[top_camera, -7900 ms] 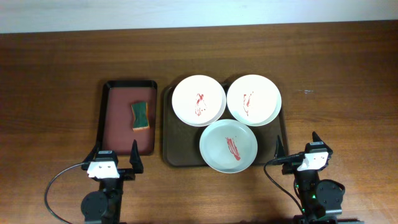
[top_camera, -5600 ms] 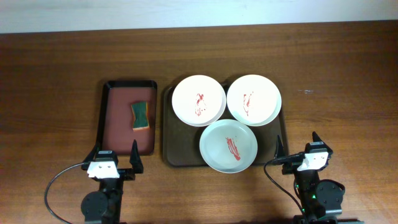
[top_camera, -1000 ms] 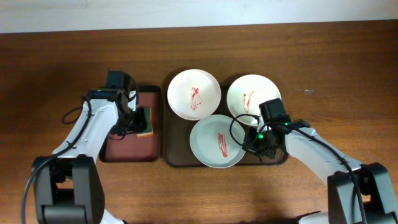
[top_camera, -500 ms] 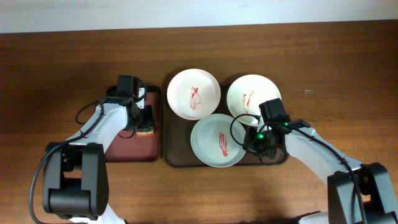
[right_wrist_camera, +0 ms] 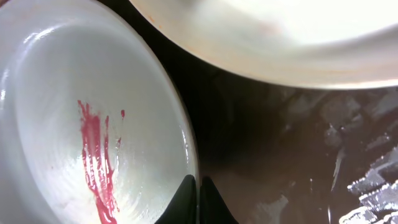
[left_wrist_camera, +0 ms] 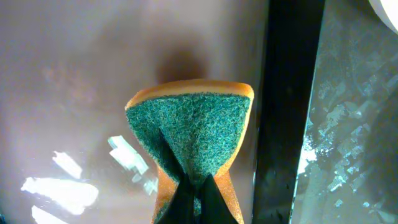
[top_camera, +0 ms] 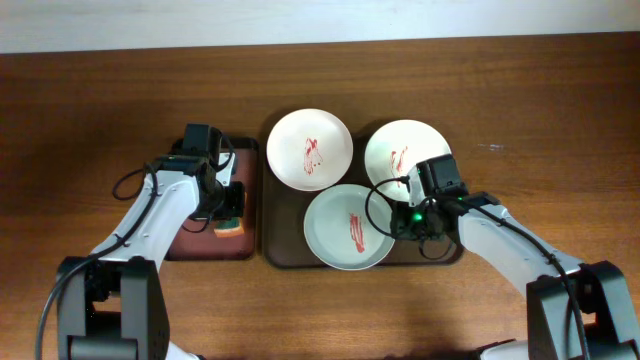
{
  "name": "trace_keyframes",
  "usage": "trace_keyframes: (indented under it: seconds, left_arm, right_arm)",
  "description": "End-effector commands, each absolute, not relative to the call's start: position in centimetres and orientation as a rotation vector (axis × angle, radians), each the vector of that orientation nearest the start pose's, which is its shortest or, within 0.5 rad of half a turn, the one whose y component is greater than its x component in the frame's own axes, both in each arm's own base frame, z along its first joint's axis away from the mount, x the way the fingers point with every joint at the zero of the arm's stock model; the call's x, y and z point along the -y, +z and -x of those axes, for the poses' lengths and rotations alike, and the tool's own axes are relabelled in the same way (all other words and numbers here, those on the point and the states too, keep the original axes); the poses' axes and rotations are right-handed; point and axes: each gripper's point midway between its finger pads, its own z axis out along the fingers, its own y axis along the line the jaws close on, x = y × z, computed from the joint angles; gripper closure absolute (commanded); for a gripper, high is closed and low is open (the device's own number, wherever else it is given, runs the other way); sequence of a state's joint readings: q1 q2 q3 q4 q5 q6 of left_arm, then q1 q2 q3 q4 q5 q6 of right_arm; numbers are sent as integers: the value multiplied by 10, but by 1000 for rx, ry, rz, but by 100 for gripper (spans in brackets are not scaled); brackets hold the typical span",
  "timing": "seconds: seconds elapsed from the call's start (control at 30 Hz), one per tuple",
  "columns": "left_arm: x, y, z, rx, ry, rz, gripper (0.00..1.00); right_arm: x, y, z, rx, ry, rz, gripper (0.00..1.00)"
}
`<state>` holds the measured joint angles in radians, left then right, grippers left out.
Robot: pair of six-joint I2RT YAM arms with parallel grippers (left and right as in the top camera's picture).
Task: Clean dirty plates on tray and stack at the side
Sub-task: 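Grasp the green sponge with the left gripper and lift it, then carry the sponge with the left gripper to the front plate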
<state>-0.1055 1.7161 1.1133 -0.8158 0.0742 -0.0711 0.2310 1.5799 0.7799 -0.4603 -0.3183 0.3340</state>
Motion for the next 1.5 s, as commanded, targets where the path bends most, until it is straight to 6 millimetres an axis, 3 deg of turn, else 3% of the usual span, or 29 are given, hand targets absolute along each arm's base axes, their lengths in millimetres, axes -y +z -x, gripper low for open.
trace_keyframes:
  seconds: [0.0,0.13,0.37,0.5,0.67,0.83,0.97,1.47]
  left_arm:
    - [50,52,-331,-2964,-143,-91,100]
    - [51,64,-336,-2924,-146,-92,100]
    - [54,189,-373,-2443,-168,-101,100]
    - [51,230,-386,-2273,-145,-89,100]
    - [52,259,-391,-2165,-150,-88,100]
    - [51,273,-386,-2125,-153,-86,100]
    - [51,273,-385,-2128,-301,180,100]
    - [55,271,-383,-2142,-335,192,100]
  right_arm:
    - [-123,18,-286,-2893,558,-57,96]
    - [-126,19,-285,-2896,588,-69,96]
    - [-126,19,-285,-2896,587,-69,96]
    - [-126,19,-285,-2895,586,-68,96]
    - [-126,19,-285,-2895,586,-68,96]
    - [-126,19,-285,-2896,586,-68,96]
    - [-126,19,-285,-2895,586,-68,96]
    - [-126,19,-285,-2896,586,-68,96]
